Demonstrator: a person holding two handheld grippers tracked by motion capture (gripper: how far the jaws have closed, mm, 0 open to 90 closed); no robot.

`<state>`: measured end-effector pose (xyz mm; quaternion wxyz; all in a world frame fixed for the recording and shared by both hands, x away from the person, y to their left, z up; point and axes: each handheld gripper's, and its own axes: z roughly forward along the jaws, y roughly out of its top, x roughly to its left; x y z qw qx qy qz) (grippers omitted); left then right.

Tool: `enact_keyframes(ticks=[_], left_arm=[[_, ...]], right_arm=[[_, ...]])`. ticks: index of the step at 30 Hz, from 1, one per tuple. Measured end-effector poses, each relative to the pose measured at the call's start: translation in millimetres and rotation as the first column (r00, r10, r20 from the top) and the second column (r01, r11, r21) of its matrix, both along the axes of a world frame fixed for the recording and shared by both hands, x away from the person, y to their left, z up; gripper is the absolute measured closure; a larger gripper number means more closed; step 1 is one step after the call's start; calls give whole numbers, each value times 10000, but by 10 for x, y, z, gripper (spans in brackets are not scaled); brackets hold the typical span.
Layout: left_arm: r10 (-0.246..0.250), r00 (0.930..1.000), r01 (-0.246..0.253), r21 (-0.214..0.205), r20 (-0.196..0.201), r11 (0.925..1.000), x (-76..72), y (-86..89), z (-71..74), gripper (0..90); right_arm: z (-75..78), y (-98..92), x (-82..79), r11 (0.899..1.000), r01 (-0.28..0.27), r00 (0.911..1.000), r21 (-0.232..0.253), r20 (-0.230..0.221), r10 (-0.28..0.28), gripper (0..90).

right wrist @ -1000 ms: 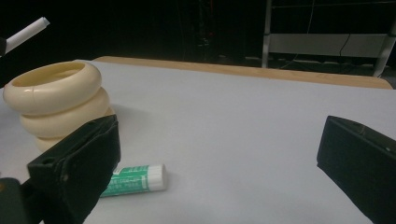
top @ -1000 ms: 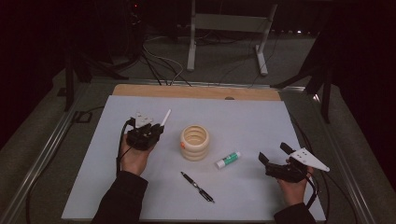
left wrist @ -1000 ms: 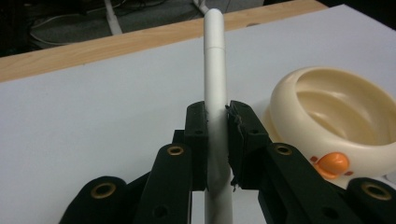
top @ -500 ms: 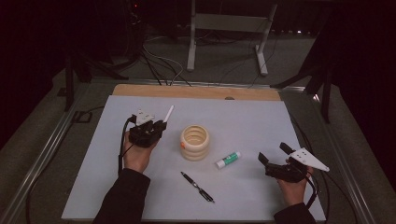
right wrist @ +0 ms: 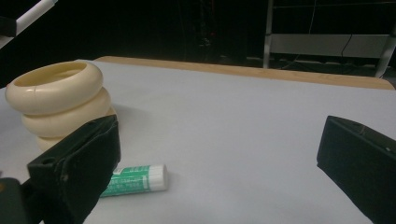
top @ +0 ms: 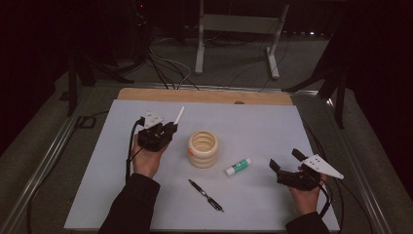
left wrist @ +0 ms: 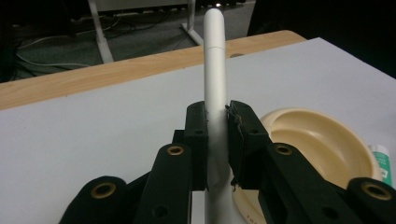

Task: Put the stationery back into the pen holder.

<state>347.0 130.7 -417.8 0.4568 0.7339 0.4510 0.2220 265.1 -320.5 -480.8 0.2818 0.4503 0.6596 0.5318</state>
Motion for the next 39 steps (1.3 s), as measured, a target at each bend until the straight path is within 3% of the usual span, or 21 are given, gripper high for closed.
enact_keyframes(ticks=[21,39], left_arm=[[-626,9972,645,-459,409,9969,103,-102,116,793],[-1298,9884,1372,-967,784,9858,182,-237,139,793]], right_arm=[[-4,5,4,10000,-40,10000,16,-39,40,2],[-2,2,4,10000,-38,10000,43,-23,38,2]])
